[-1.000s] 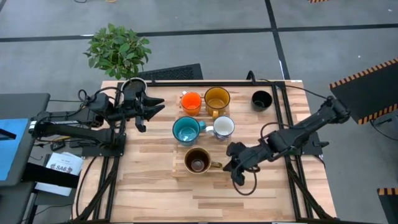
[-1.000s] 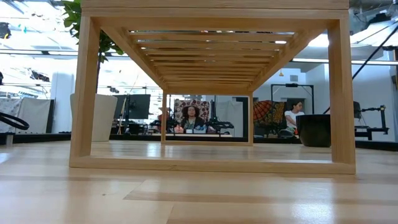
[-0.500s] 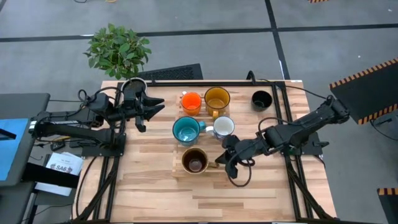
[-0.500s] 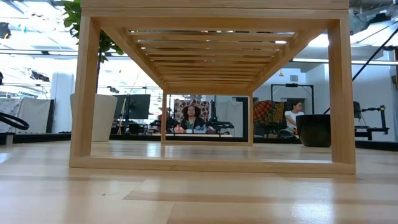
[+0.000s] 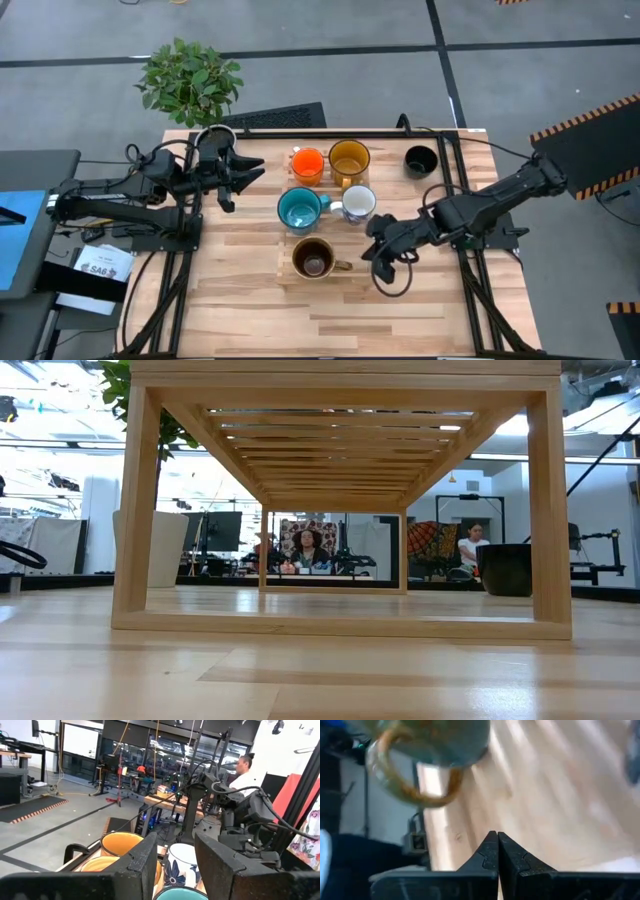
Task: Place coffee mugs
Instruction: Put the green patterned mug on the shelf
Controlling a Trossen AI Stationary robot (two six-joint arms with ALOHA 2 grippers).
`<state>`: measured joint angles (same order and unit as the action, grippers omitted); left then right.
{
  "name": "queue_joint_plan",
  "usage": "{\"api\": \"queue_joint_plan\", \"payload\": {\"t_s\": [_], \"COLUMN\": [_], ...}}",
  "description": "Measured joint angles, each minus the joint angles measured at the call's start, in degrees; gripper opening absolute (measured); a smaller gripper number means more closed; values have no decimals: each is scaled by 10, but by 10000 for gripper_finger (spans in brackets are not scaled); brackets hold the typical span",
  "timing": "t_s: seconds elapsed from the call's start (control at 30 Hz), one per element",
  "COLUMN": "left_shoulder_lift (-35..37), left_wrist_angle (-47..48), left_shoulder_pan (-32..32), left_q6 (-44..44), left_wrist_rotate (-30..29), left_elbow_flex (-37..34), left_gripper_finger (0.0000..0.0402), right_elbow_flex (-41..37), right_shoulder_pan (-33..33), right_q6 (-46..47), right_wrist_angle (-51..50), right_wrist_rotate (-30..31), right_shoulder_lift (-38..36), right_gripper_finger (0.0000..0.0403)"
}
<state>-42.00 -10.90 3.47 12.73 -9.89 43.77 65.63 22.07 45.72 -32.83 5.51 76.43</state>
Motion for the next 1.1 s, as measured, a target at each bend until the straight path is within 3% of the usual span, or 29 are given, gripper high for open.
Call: {"api": "queue_joint_plan", "payload": {"t_s": [0.23, 1.1], "left_shoulder_lift": [0, 0], "left_wrist_angle": [0, 10], "left_shoulder_pan": [0, 0], "left_q6": [0, 0], "left_wrist_rotate": [0, -3], "left_elbow_flex": [0, 0], "left_gripper_finger": [116, 116], "right_elbow_flex": [0, 0], "right_shoulder_pan": [12, -32], "right_q6": [-12, -57], "right_wrist_angle": [69, 174], "right_wrist_rotate": [-68, -68], "right_shoulder_lift": [13, 17], "right_gripper_finger": [17, 17]}}
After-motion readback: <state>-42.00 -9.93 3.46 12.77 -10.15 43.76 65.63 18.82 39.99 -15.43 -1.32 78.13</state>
